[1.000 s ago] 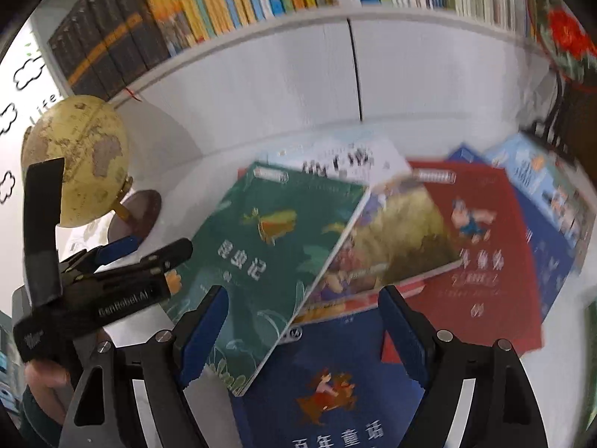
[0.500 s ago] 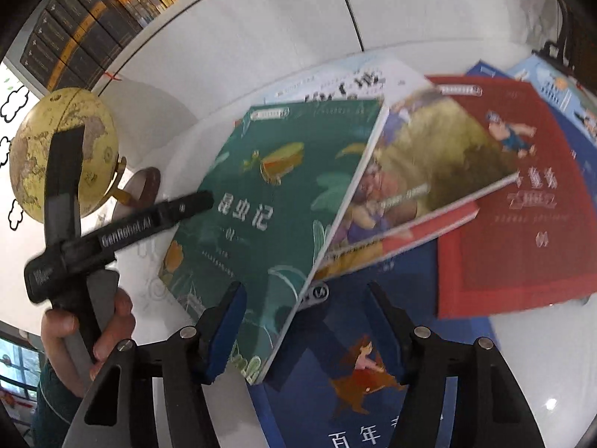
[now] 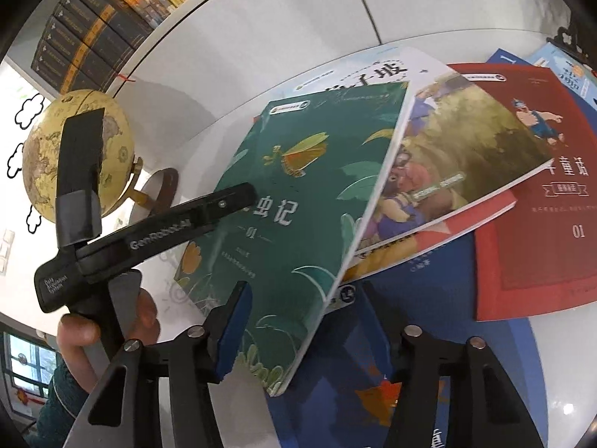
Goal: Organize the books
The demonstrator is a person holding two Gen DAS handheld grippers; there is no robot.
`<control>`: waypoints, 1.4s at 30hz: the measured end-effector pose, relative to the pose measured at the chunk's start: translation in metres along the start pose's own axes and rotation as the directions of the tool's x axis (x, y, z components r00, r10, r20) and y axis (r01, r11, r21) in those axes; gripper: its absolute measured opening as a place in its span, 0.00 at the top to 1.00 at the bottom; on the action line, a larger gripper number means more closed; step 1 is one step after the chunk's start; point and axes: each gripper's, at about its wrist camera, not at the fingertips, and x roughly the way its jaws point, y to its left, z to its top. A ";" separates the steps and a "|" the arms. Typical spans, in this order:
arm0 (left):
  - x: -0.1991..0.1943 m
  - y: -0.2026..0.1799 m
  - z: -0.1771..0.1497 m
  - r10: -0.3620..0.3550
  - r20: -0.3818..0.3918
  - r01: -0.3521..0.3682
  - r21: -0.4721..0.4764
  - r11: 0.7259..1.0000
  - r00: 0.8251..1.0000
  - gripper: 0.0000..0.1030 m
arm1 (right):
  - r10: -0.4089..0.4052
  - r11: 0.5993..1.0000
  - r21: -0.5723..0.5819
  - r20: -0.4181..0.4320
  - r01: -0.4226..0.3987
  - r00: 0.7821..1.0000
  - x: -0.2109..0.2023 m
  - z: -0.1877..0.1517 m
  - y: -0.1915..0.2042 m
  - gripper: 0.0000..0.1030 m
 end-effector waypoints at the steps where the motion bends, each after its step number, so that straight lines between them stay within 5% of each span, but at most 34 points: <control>1: 0.000 0.001 0.000 -0.004 -0.002 0.004 -0.004 1.000 1.000 0.36 | 0.009 1.000 0.002 -0.001 -0.009 1.000 0.001 0.000 0.000 0.51; 10: -0.007 0.007 -0.005 0.000 -0.013 -0.001 -0.050 0.999 1.000 0.55 | -0.060 0.998 -0.014 0.002 0.060 0.998 -0.007 0.000 0.002 0.65; 17: -0.015 -0.012 -0.023 0.009 -0.020 -0.009 0.005 1.000 1.000 0.55 | -0.065 0.982 -0.168 0.115 0.083 0.991 -0.043 0.000 0.029 0.65; 26: -0.037 -0.013 -0.024 -0.149 0.028 0.151 -0.065 0.986 0.988 0.55 | -0.141 0.984 -0.103 0.047 0.145 0.989 -0.021 0.010 -0.015 0.65; 39: -0.024 -0.004 -0.025 -0.217 0.041 0.221 -0.122 0.968 0.975 0.55 | -0.202 0.959 -0.190 0.070 0.212 0.977 -0.017 0.011 -0.023 0.63; 42: -0.020 -0.008 -0.026 -0.169 0.054 0.174 -0.102 0.979 0.984 0.55 | -0.208 0.956 -0.195 0.072 0.219 0.975 -0.014 0.012 -0.020 0.62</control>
